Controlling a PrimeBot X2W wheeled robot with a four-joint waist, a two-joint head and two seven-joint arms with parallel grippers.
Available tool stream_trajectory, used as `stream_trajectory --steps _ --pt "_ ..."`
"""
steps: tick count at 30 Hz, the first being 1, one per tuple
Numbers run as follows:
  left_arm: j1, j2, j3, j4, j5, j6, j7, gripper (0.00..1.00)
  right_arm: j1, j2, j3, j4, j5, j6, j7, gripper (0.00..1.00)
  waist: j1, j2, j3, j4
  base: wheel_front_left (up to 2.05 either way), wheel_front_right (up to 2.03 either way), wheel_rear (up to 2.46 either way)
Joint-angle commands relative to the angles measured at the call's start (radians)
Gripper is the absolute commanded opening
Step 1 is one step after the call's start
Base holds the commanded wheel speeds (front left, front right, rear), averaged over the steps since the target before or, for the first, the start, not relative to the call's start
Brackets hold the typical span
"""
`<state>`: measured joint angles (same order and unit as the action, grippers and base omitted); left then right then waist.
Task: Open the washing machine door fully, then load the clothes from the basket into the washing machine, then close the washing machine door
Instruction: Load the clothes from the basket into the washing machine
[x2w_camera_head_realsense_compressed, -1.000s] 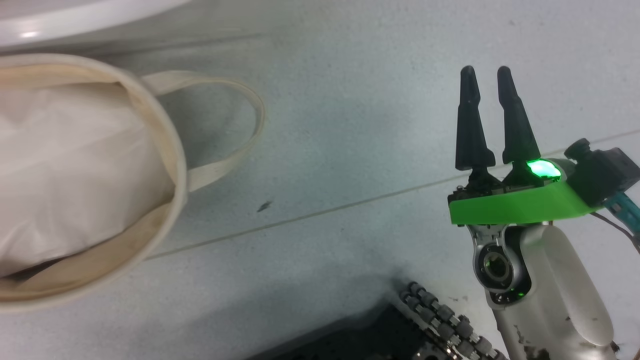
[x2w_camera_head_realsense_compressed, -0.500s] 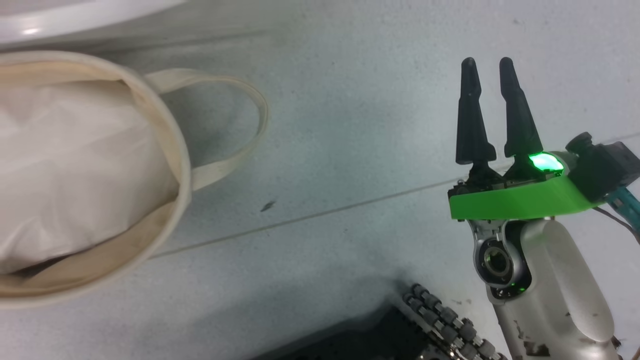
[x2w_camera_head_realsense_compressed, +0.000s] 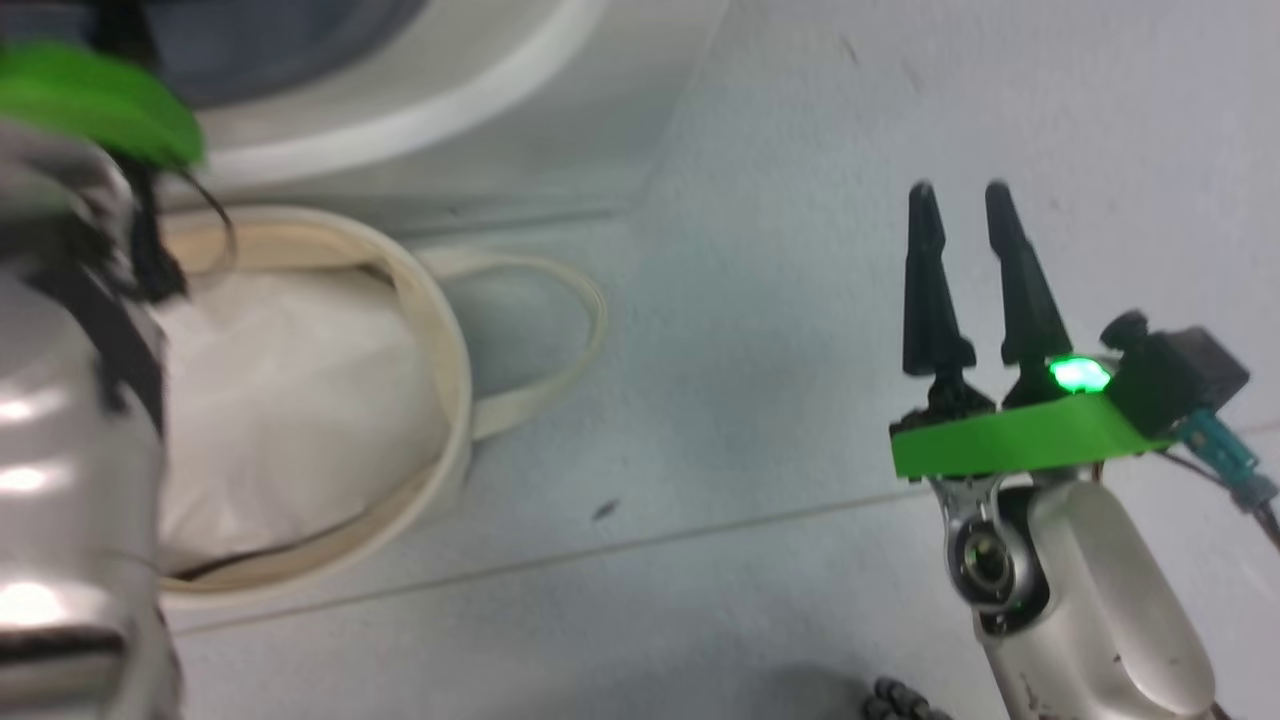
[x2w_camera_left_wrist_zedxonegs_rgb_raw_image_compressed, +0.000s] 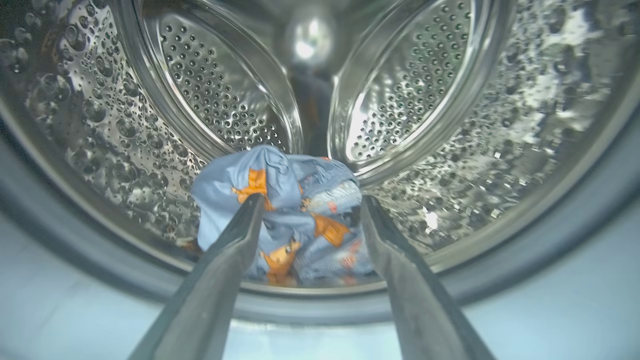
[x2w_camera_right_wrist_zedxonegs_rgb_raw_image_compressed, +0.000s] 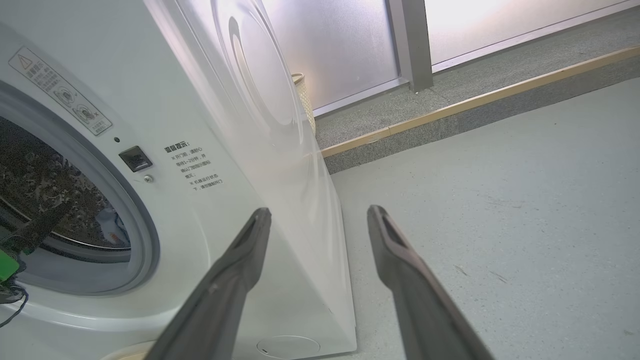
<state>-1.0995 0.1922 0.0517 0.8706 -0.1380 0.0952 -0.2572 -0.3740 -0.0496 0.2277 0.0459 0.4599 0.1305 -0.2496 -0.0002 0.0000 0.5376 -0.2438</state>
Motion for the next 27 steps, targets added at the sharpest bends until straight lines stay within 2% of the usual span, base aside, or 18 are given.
stream_trajectory --steps 1,11,16,27 --pt "0.024 0.027 0.021 -0.043 -0.004 -0.003 -0.005 1.00 0.033 -0.001 0.012 -0.022 -0.010 0.000 -0.012 1.00 0.0002 0.0000 -0.097 0.046 0.00 0.00 0.00" --pt "0.315 -0.072 0.035 -0.116 -0.008 -0.046 -0.005 1.00 0.124 -0.001 -0.012 0.007 -0.027 0.000 -0.012 1.00 0.0002 0.0000 -0.272 0.090 0.00 0.00 0.00" --pt "0.451 -0.107 0.040 -0.189 -0.004 -0.053 -0.005 1.00 0.165 -0.001 -0.024 0.015 -0.032 0.000 -0.012 1.00 0.0002 0.0000 -0.338 0.102 0.00 0.00 0.00" --pt "0.692 -0.140 0.023 -0.347 -0.020 -0.060 -0.005 1.00 0.233 -0.001 -0.048 0.019 -0.039 0.000 -0.012 1.00 0.0002 0.0000 -0.433 0.126 0.00 0.00 0.00"
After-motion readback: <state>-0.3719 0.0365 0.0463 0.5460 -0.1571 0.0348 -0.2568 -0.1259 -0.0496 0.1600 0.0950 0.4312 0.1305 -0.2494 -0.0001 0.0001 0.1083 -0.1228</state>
